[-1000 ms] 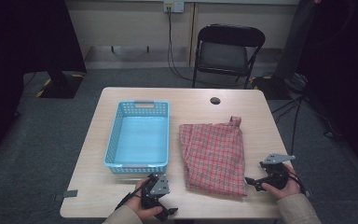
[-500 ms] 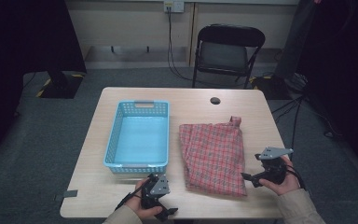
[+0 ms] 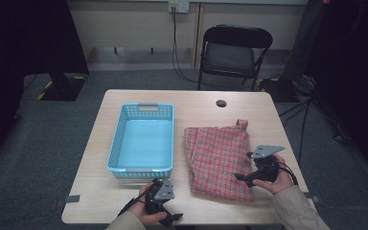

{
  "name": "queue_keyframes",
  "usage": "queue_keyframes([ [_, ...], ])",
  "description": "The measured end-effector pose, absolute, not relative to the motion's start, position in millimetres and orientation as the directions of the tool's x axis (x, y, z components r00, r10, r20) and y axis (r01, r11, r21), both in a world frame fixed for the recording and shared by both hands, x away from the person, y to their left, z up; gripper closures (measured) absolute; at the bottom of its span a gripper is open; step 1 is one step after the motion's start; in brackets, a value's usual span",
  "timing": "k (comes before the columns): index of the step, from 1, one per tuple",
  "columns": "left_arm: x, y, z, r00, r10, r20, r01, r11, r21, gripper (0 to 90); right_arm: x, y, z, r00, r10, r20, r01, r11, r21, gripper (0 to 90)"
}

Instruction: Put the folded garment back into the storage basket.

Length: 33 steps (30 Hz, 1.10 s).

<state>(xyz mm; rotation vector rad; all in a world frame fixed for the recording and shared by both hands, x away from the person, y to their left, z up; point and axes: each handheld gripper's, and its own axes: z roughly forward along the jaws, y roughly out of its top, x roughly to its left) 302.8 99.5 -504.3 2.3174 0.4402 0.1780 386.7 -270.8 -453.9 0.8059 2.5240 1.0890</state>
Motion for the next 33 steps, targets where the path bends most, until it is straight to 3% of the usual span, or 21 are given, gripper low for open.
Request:
queue_keyframes([
  [20, 303, 99, -504, 0.932, 0.361, -0.004, 0.257, -0.657, 0.709, 0.0, 419, -218, -461, -0.873, 0.484, -0.067, 0.308, 0.650, 0.695, 1.2],
  [33, 303, 99, -504, 0.932, 0.361, -0.004, 0.257, -0.656, 0.709, 0.0, 443, -216, -476, -0.897, 0.435, -0.076, 0.282, 0.696, 0.660, 0.0],
])
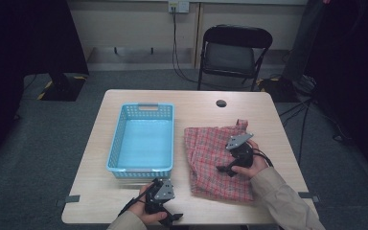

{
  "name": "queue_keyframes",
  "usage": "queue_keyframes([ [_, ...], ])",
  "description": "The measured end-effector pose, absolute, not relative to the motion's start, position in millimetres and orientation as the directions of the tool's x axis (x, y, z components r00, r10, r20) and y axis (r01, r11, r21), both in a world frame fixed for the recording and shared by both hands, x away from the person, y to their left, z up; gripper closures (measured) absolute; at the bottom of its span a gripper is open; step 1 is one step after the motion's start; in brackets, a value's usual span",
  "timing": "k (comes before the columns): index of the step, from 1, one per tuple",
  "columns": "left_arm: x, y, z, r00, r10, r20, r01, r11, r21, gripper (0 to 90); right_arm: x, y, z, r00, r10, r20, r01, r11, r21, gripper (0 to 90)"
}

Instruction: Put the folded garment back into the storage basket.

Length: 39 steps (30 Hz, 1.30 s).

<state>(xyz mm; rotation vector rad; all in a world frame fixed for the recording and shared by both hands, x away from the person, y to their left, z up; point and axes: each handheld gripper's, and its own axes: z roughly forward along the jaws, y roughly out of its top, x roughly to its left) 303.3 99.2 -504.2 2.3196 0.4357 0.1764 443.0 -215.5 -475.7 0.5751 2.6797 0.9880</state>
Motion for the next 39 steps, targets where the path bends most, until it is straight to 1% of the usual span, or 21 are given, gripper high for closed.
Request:
queue_keyframes([
  [3, 303, 99, -504, 0.932, 0.361, -0.003, 0.257, -0.656, 0.709, 0.0, 444, -210, -482, -0.892, 0.445, -0.076, 0.310, 0.727, 0.613, 0.0],
  [5, 303, 99, -504, 0.932, 0.361, -0.003, 0.257, -0.656, 0.710, 0.0, 445, -210, -483, -0.890, 0.451, -0.064, 0.325, 0.728, 0.603, 0.0],
  [6, 303, 99, -504, 0.932, 0.361, -0.003, 0.257, -0.656, 0.710, 0.0, 449, -209, -486, -0.884, 0.467, -0.012, 0.369, 0.715, 0.594, 0.0],
  [8, 303, 99, -504, 0.932, 0.361, -0.003, 0.256, -0.656, 0.710, 0.0, 451, -210, -486, -0.885, 0.466, 0.003, 0.378, 0.714, 0.590, 0.0],
  [15, 303, 99, -504, 0.932, 0.362, -0.003, 0.257, -0.656, 0.710, 0.0, 451, -202, -484, -0.879, 0.477, 0.002, 0.401, 0.736, 0.545, 0.2],
  [16, 303, 99, -504, 0.932, 0.362, -0.003, 0.256, -0.655, 0.711, 0.0, 450, -202, -483, -0.880, 0.476, 0.008, 0.403, 0.737, 0.543, 3.9],
  [17, 303, 99, -504, 0.932, 0.362, -0.003, 0.256, -0.655, 0.711, 0.0, 450, -202, -483, -0.880, 0.476, 0.008, 0.403, 0.737, 0.543, 3.9],
  [18, 303, 99, -504, 0.933, 0.361, -0.002, 0.256, -0.656, 0.710, 0.0, 447, -202, -481, -0.881, 0.473, 0.019, 0.406, 0.735, 0.543, 9.4],
  [20, 303, 99, -504, 0.932, 0.362, -0.002, 0.256, -0.656, 0.710, 0.0, 446, -204, -481, -0.883, 0.469, 0.020, 0.400, 0.728, 0.557, 12.4],
  [22, 303, 99, -504, 0.932, 0.363, -0.002, 0.257, -0.656, 0.710, 0.0, 443, -206, -480, -0.887, 0.461, 0.023, 0.392, 0.725, 0.566, 20.0],
  [23, 303, 99, -504, 0.932, 0.363, -0.002, 0.257, -0.656, 0.710, 0.0, 443, -206, -480, -0.887, 0.461, 0.023, 0.392, 0.725, 0.566, 20.0],
  [24, 303, 99, -504, 0.932, 0.364, -0.002, 0.258, -0.655, 0.710, 0.0, 442, -206, -479, -0.889, 0.457, 0.024, 0.388, 0.725, 0.569, 24.2],
  [25, 303, 99, -504, 0.932, 0.363, -0.002, 0.257, -0.656, 0.710, 0.0, 439, -206, -477, -0.893, 0.449, 0.034, 0.387, 0.725, 0.570, 34.6],
  [26, 303, 99, -504, 0.932, 0.363, -0.002, 0.257, -0.656, 0.710, 0.0, 439, -206, -477, -0.893, 0.449, 0.034, 0.387, 0.725, 0.570, 34.6],
  [28, 303, 99, -504, 0.932, 0.363, -0.002, 0.257, -0.656, 0.710, 0.0, 437, -206, -477, -0.894, 0.446, 0.034, 0.382, 0.721, 0.579, 40.0],
  [29, 303, 99, -504, 0.932, 0.363, -0.002, 0.257, -0.656, 0.710, 0.0, 436, -207, -476, -0.893, 0.449, 0.039, 0.386, 0.715, 0.583, 44.0],
  [30, 303, 99, -504, 0.932, 0.363, -0.002, 0.257, -0.656, 0.710, 0.0, 433, -207, -476, -0.893, 0.448, 0.040, 0.385, 0.714, 0.585, 51.7],
  [31, 303, 99, -504, 0.932, 0.363, -0.001, 0.257, -0.656, 0.710, 0.0, 433, -207, -476, -0.893, 0.448, 0.040, 0.385, 0.714, 0.585, 51.7],
  [34, 303, 99, -504, 0.931, 0.364, -0.001, 0.257, -0.656, 0.709, 0.0, 427, -203, -474, -0.879, 0.474, 0.043, 0.409, 0.705, 0.579, 62.1],
  [39, 303, 98, -504, 0.931, 0.365, -0.002, 0.258, -0.654, 0.711, 0.0, 422, -204, -476, -0.865, 0.501, 0.041, 0.420, 0.675, 0.607, 64.5],
])
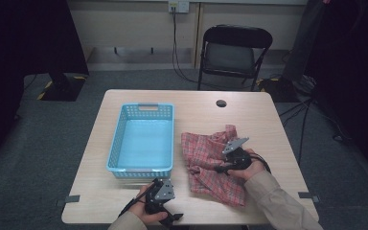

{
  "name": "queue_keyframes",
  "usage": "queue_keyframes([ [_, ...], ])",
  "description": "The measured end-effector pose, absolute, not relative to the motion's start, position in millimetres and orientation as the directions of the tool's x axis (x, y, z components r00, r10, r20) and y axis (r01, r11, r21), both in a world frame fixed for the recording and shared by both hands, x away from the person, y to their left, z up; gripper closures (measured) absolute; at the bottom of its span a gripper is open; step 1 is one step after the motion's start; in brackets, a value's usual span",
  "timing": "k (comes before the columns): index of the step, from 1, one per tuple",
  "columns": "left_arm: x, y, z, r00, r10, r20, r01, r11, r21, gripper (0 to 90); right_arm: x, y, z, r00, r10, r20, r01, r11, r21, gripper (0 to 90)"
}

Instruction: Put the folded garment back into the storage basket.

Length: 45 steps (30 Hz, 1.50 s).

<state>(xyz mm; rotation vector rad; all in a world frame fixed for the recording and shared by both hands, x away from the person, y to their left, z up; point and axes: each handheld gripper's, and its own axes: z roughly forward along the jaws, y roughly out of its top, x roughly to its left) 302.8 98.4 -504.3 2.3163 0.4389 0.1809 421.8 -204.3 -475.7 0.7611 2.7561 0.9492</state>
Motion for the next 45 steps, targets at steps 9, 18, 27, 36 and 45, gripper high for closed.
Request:
queue_keyframes([
  [9, 303, 98, -504, 0.931, 0.365, -0.001, 0.257, -0.654, 0.711, 0.0, 415, -207, -468, -0.861, 0.507, 0.040, 0.401, 0.629, 0.666, 68.2],
  [18, 303, 98, -504, 0.931, 0.365, -0.001, 0.257, -0.655, 0.711, 0.0, 410, -211, -451, -0.856, 0.516, 0.037, 0.379, 0.578, 0.723, 69.6],
  [27, 303, 98, -504, 0.931, 0.366, -0.001, 0.258, -0.655, 0.711, 0.0, 407, -215, -422, -0.852, 0.523, 0.025, 0.345, 0.526, 0.778, 70.1],
  [36, 303, 98, -504, 0.931, 0.365, -0.001, 0.257, -0.655, 0.711, 0.0, 411, -223, -393, -0.834, 0.551, 0.019, 0.341, 0.489, 0.803, 70.1],
  [45, 303, 98, -504, 0.930, 0.366, -0.002, 0.258, -0.653, 0.712, 0.0, 414, -226, -366, -0.814, 0.581, 0.002, 0.329, 0.457, 0.826, 70.1],
])
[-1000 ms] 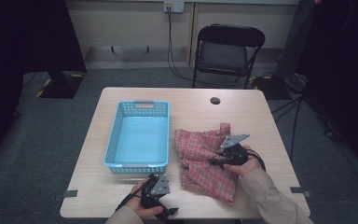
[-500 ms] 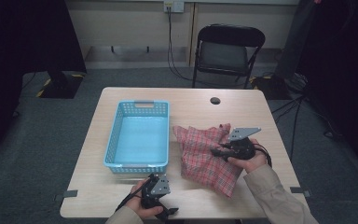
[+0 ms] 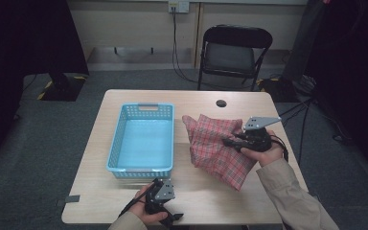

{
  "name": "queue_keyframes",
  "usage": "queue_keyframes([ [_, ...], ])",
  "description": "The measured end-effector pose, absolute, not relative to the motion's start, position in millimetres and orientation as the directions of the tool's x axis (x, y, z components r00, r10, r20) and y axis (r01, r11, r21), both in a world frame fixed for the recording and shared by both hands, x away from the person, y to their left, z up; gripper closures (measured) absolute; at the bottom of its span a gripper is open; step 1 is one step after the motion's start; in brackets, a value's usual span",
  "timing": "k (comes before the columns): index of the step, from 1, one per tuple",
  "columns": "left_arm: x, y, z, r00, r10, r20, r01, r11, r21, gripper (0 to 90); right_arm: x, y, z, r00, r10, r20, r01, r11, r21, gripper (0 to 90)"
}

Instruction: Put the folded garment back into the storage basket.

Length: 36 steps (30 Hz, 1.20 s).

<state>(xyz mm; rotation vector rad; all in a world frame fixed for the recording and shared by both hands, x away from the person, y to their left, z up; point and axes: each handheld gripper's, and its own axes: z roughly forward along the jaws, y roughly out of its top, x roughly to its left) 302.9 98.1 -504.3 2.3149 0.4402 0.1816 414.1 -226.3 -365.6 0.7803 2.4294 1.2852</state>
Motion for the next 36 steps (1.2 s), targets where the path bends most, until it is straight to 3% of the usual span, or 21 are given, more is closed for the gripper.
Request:
queue_keyframes([
  [36, 303, 98, -504, 0.931, 0.366, 0.000, 0.257, -0.653, 0.713, 0.1, 426, -204, -291, -0.778, 0.624, -0.074, 0.276, 0.445, 0.852, 70.0],
])
